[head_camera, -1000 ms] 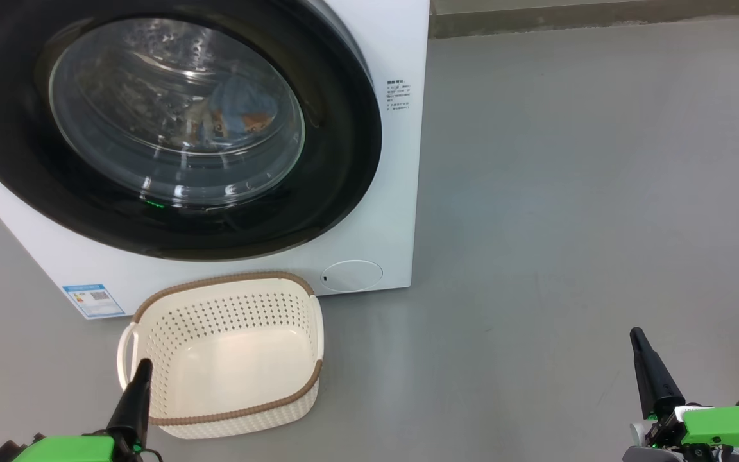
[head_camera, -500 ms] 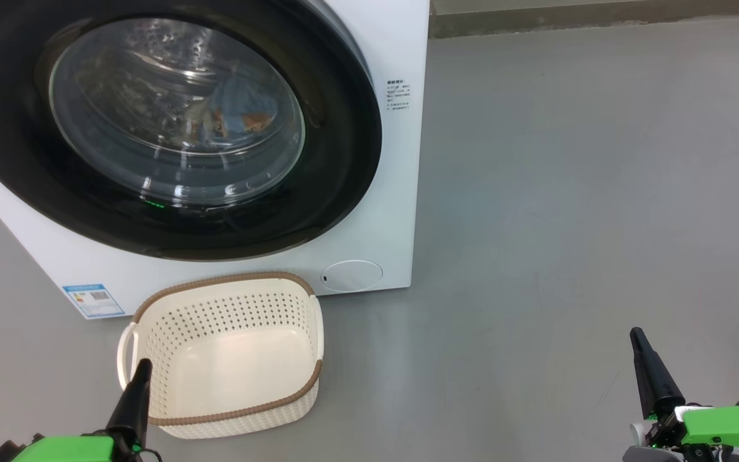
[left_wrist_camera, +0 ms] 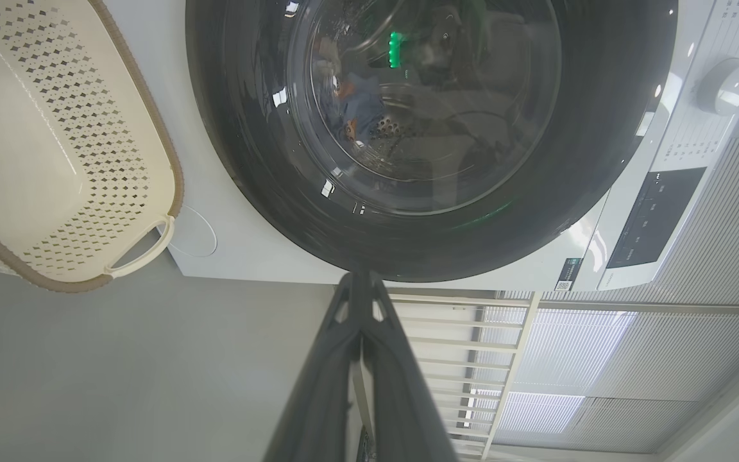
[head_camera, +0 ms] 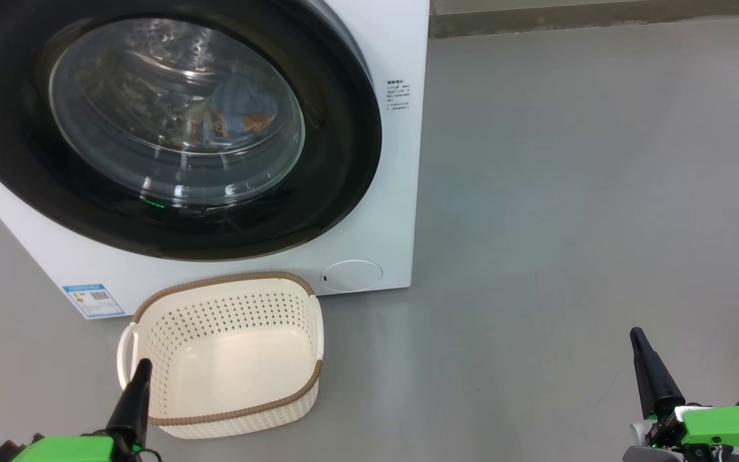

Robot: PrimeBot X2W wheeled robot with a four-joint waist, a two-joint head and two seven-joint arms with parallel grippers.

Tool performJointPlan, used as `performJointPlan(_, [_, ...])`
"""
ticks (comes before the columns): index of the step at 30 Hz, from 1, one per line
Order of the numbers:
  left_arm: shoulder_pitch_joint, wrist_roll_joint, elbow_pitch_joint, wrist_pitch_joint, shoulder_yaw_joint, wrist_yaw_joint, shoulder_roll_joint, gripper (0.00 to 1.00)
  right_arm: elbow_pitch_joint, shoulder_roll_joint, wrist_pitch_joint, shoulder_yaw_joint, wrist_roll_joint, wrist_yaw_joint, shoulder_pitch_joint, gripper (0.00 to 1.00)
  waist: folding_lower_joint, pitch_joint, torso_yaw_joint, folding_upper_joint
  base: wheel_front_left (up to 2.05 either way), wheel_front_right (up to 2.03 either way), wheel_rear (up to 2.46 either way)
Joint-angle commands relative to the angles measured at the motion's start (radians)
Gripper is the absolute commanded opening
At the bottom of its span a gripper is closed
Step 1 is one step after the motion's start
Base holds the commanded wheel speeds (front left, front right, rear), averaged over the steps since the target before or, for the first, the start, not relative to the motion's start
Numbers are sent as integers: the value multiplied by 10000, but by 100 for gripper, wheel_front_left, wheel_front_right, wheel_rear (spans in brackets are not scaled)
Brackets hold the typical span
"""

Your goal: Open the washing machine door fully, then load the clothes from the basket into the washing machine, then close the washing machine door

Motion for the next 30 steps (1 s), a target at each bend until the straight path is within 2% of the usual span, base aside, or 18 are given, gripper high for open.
performJointPlan(1, [-411, -81, -196, 64, 288, -71, 193, 0, -247, -35, 82, 222, 36, 16, -412, 0, -1, 0, 0, 0, 0, 0, 0])
performJointPlan(30, [-411, -82, -197, 63, 288, -71, 192, 0, -247, -35, 79, 225, 38, 16, -412, 0, -1, 0, 0, 0, 0, 0, 0])
